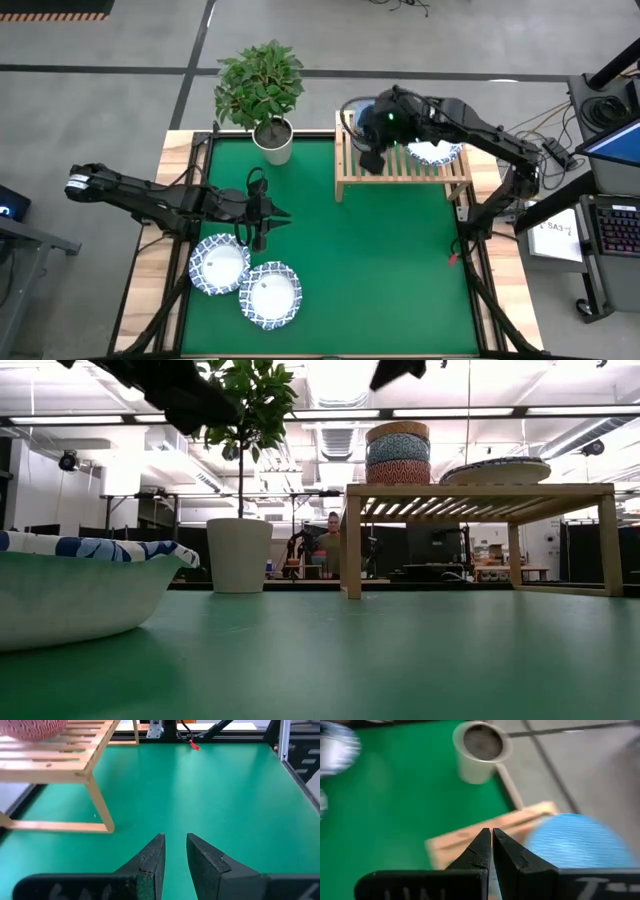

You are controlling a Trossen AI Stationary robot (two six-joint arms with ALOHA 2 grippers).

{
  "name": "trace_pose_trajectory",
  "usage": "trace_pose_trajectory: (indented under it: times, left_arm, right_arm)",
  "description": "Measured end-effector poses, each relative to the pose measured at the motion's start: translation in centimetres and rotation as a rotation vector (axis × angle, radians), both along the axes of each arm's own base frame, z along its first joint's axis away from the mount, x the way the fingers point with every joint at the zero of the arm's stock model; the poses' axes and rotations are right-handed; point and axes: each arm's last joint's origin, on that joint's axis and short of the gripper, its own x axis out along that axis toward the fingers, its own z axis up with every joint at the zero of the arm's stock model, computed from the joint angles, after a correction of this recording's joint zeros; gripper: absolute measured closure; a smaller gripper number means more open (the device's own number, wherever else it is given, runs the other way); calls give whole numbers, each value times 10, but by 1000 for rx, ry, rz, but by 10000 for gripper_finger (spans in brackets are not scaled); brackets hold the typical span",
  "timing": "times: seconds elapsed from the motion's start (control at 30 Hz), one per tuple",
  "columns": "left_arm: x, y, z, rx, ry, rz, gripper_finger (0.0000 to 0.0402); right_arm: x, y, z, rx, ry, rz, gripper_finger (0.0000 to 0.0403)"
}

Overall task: Place and stack bowls onto a shelf
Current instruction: Adjust the stacked bowls on the shelf

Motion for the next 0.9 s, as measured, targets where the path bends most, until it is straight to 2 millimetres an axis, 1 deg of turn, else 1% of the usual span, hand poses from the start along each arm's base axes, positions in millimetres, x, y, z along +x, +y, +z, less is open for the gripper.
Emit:
trace_pose_trajectory:
  times: [0.13, 0.23, 0.33, 0.43, 0.57, 0.67, 0.73, 0.83, 0.9]
  left_arm:
    - [0, -1, -1, -81, 6, 9, 341]
    - [0, -7, -2, -148, 19, -16, 341]
    - [-1, -16, -6, -197, 42, -26, 341]
    - [-2, -29, -11, -224, 76, -59, 341]
    - [-5, -45, -14, -241, 100, -112, 341]
    - [-7, -54, -15, -236, 110, -147, 341]
    - [-8, -58, -16, -232, 114, -163, 341]
    - [-8, -61, -17, -228, 119, -174, 341]
    - [-8, -62, -18, -225, 122, -175, 341]
  right_arm:
    - [3, 38, -2, 68, -14, 105, 394]
    - [8, 71, -11, 112, -13, 176, 394]
    - [16, 106, -29, 152, -3, 226, 394]
    - [25, 139, -50, 172, -21, 227, 394]
    - [35, 175, -84, 217, -58, 239, 394]
    - [38, 188, -109, 215, -71, 181, 394]
    - [38, 192, -125, 195, -87, 134, 394]
    - [35, 189, -149, 153, -64, 40, 394]
    - [30, 185, -158, 101, -59, -32, 394]
